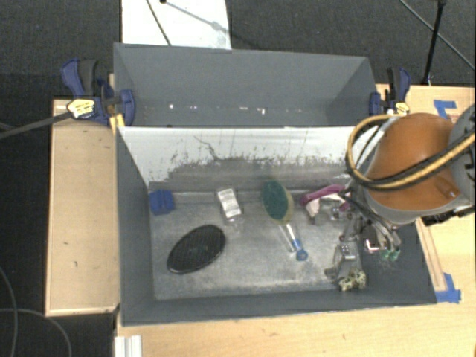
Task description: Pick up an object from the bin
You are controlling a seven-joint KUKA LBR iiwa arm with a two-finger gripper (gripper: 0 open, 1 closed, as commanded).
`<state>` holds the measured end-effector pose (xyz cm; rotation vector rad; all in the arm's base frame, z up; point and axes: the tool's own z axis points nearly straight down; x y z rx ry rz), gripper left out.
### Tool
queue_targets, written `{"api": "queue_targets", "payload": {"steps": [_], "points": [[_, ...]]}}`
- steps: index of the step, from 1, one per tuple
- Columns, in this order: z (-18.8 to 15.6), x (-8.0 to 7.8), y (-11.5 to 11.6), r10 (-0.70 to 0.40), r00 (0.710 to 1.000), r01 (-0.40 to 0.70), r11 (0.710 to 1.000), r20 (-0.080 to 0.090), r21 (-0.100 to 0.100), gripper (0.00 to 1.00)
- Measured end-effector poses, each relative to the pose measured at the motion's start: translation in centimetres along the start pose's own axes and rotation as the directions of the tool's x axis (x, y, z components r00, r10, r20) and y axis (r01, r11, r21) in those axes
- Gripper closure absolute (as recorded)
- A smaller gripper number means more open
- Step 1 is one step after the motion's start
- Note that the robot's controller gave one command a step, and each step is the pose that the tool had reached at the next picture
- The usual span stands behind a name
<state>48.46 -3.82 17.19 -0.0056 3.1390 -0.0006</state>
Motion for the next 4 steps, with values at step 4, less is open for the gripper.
{"api": "queue_targets", "payload": {"steps": [4], "points": [[10.1, -0.4, -10.3, -0.646, 0.764, 0.646, 0.764, 0.006, -0.005, 0.00]]}}
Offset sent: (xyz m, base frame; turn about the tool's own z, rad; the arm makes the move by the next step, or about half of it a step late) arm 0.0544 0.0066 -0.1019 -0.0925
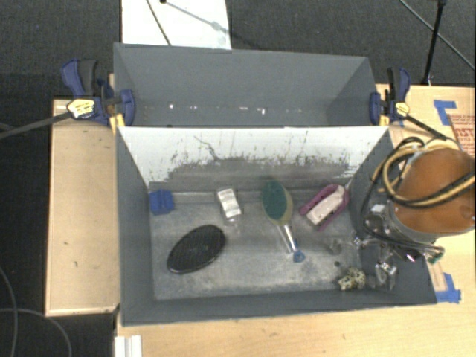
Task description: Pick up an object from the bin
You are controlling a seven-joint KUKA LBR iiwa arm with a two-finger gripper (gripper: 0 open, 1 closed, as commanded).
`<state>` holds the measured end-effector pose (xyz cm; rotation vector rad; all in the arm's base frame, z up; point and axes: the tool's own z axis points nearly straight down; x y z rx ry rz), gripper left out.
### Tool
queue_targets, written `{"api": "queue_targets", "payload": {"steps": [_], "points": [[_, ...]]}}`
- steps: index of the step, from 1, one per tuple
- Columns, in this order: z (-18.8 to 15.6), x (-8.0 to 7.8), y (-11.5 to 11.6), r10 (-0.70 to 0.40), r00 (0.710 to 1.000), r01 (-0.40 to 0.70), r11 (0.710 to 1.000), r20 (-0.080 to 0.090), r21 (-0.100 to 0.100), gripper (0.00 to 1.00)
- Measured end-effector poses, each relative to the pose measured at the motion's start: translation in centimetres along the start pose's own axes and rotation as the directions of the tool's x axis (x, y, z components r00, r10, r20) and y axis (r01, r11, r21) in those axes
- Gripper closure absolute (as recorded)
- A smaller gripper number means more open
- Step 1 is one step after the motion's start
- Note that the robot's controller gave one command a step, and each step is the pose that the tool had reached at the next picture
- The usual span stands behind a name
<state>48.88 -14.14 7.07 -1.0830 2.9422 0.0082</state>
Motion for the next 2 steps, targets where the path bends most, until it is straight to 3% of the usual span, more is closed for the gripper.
{"api": "queue_targets", "payload": {"steps": [1, 2], "points": [[-0.16, -0.91, 2.44, -0.094, 0.996, 0.094, 0.995, 0.002, 0.012, 0.00], [-0.05, -0.74, 2.55, -0.093, 0.996, 0.093, 0.996, -0.002, 0.007, 1.00]]}}
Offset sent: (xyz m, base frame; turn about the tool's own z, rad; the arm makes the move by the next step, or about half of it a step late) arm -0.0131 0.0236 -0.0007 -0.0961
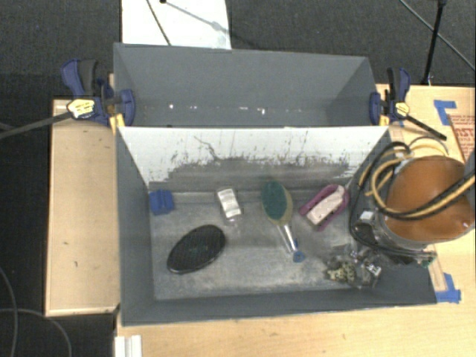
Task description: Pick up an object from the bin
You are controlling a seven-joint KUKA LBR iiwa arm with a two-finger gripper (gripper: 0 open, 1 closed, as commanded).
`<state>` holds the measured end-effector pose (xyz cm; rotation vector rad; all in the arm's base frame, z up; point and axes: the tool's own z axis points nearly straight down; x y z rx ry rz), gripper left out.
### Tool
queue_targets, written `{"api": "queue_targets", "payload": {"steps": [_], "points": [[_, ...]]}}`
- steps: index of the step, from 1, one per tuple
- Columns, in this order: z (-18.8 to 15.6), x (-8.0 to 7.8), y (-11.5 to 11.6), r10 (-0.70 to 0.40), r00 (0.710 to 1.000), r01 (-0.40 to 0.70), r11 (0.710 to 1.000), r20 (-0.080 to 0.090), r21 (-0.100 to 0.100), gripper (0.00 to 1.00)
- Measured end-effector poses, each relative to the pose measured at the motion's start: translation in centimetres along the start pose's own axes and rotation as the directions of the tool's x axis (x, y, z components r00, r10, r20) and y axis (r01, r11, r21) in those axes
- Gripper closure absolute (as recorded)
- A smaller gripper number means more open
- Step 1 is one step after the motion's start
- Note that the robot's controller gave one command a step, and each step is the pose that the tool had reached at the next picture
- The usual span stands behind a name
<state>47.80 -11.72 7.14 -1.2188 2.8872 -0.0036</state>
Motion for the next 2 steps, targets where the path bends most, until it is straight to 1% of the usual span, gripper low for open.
{"api": "queue_targets", "payload": {"steps": [1, 2], "points": [[-9.4, -0.7, -1.5, -0.011, 1.000, 0.011, 1.000, 0.000, 0.004, 1.00], [-15.1, -1.3, -1.7, 0.003, 1.000, -0.003, 1.000, -0.001, 0.002, 1.00]]}}
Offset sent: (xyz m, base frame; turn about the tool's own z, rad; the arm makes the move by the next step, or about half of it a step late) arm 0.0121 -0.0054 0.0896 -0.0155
